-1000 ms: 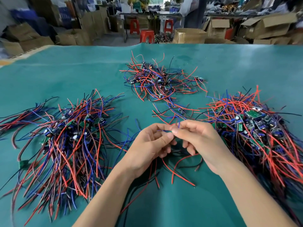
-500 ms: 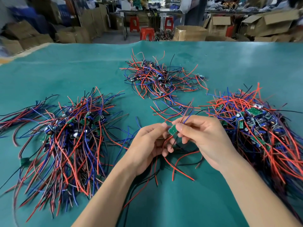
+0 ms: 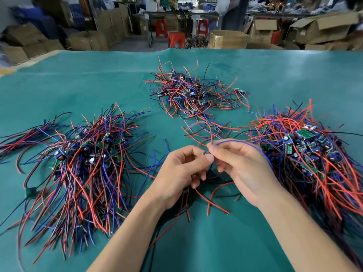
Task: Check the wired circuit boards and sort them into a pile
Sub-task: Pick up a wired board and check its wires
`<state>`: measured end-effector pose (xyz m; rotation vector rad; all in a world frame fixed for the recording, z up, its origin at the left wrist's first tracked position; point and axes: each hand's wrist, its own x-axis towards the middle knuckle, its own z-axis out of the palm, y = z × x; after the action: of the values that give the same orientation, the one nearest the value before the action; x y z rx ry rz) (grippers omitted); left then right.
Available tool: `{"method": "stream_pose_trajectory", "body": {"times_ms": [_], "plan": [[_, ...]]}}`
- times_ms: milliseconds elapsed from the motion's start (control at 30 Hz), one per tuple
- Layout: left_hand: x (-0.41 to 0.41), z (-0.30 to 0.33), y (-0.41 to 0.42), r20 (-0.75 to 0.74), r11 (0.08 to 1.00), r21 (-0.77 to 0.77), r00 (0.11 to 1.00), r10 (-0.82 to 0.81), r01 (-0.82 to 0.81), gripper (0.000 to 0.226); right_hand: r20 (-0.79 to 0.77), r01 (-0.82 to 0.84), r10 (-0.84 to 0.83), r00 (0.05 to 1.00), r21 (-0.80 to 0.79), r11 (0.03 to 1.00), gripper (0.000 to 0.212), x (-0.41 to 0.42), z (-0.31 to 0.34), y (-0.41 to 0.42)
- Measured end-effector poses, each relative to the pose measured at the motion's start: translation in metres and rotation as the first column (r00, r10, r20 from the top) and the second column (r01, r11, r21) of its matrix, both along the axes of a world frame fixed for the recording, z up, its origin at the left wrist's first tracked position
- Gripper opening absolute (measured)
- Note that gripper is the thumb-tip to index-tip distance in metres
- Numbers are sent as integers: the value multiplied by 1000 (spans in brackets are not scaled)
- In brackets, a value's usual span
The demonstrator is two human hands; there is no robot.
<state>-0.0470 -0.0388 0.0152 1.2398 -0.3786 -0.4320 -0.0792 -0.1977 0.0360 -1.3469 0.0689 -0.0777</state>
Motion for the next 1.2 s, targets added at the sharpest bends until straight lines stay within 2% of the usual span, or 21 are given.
{"method": "stream_pose_trajectory", "body": {"times_ms": [167,333,500,600,733,800,867,933,1067,1133,1200], "plan": [[-2,-3,-2,88,992,105,995,57,-66,31,-67,15,-19,998,-50,999,28,1,-4,2],[-2,-4,-3,107,981,180,993,48,-67,18,-96,53,-60,994,-82,995,4,1,-3,2],[-2,-1,-2,84,988,149,996,20,-33,27,-96,49,-56,994,-73,996,13,2,-3,1],[-2,-2,-2,98,986,164,995,14,-30,26,-32,123,-131,991,-197,973,14,2,-8,4],[-2,-3,-1,90,981,187,994,-68,50,25,154,394,-364,919,-393,831,23,9,-11,-7],[-3,-2,-1,85,978,188,990,-108,90,21,305,515,-415,857,-513,687,21,11,-11,-14],[-3,-1,1,84,977,183,989,-122,105,20,451,599,-395,801,-585,547,15,9,-8,-13],[-2,0,3,95,974,189,985,-141,121,20,534,671,-407,741,-571,473,15,10,-5,-16],[-3,0,3,126,964,212,974,-187,158,19,517,757,-555,652,-488,435,18,15,-4,-34],[-3,0,2,115,969,182,975,-188,165,19,454,778,-632,628,-372,507,19,17,-4,-37],[-2,-1,3,93,978,144,981,-168,154,20,377,815,-732,568,-130,565,14,17,0,-36]]}}
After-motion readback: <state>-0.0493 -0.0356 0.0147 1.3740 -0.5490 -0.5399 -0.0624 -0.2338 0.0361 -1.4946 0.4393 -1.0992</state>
